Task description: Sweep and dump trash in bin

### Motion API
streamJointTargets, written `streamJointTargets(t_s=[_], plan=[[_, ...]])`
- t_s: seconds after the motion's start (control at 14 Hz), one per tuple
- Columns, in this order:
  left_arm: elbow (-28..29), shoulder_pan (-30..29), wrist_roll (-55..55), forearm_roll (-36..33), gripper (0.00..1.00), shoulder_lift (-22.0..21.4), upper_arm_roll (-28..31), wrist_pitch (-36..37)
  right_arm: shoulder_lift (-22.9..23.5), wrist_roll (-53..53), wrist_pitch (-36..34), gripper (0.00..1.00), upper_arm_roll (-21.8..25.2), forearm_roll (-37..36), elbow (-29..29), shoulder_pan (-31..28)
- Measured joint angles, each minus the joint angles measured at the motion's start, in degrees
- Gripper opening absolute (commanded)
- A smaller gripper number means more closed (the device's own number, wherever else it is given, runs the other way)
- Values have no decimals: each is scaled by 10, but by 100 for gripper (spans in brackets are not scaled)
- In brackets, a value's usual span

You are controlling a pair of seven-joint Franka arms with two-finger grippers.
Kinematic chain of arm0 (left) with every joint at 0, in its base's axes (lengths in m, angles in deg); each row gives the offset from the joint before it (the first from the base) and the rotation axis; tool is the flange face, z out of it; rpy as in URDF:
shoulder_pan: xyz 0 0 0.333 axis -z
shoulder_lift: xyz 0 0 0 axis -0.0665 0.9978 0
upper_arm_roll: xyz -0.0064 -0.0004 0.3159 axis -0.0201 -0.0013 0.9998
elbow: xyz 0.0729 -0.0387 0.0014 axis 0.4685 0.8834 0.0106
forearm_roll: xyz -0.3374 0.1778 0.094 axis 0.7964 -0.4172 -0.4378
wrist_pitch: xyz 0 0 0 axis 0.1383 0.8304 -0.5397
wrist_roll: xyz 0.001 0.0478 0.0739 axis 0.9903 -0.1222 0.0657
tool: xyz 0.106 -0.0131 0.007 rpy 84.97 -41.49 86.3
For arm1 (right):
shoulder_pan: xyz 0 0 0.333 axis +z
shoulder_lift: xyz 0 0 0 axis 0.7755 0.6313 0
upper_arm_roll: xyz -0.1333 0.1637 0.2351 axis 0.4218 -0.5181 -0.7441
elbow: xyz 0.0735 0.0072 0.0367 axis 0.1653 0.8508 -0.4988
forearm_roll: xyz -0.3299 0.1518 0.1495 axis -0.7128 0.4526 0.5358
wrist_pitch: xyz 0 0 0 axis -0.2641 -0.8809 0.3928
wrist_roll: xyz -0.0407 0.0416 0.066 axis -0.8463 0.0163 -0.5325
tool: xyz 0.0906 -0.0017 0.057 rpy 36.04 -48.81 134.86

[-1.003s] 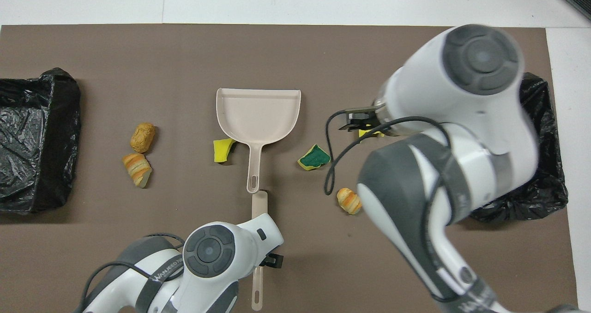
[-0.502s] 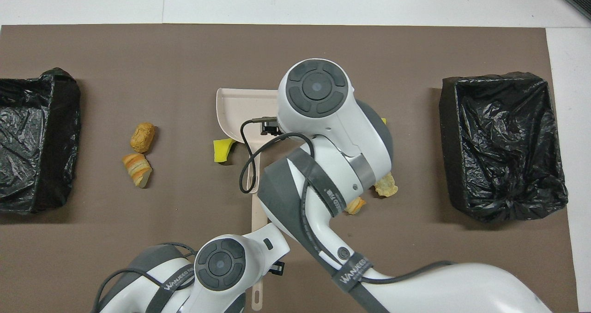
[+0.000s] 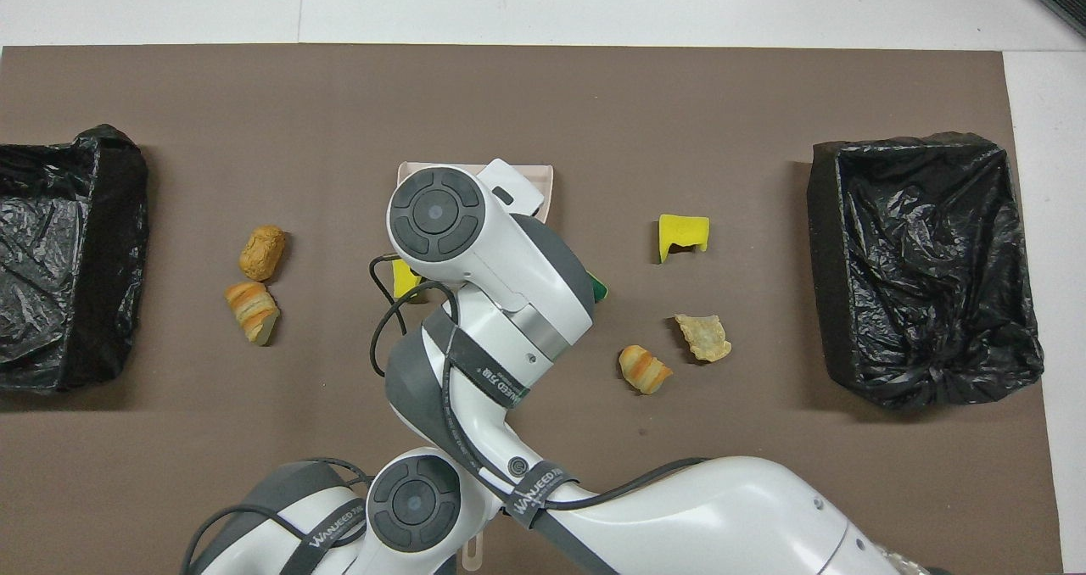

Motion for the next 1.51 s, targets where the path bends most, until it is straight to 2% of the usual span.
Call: streamJointTargets(t_s=[0.36, 0.65, 0.72, 0.79, 0.86, 0.93, 1.08, 1.15, 1.22, 1.29, 1.51], plan=[[18, 1, -8, 0, 63, -7, 0, -8, 6, -29, 20, 96, -2, 3, 18, 12], [29, 11, -18, 0, 62, -9, -3, -27, -15, -32, 82, 92, -1, 5, 105, 10], [30, 13, -20, 0, 50, -10, -4, -29, -24, -32, 98, 89, 0, 5, 128, 9], [31, 13, -21, 0, 31, -12, -5, -29, -30, -33, 104, 81, 0, 5, 141, 8], [31, 13, -21, 0, 5, -13, -5, -29, -34, -33, 108, 72, 1, 5, 148, 8], [31, 13, -21, -1, 0, -14, -6, -29, -37, -33, 110, 68, 0, 5, 151, 7], [32, 14, -21, -1, 0, -16, -5, -30, -39, -33, 112, 41, 0, 5, 153, 7], [32, 13, -21, -1, 0, -17, -4, -30, -40, -33, 115, 21, 0, 5, 153, 7], [32, 13, -21, -1, 0, -18, -3, -29, -41, -33, 118, 8, 0, 5, 152, 7], [32, 12, -22, -1, 0, -20, -2, -27, -42, -33, 120, 0, 1, 5, 149, 7], [34, 0, -22, -5, 0, -23, 4, -12, -47, -33, 120, 0, 1, 4, 147, 4]])
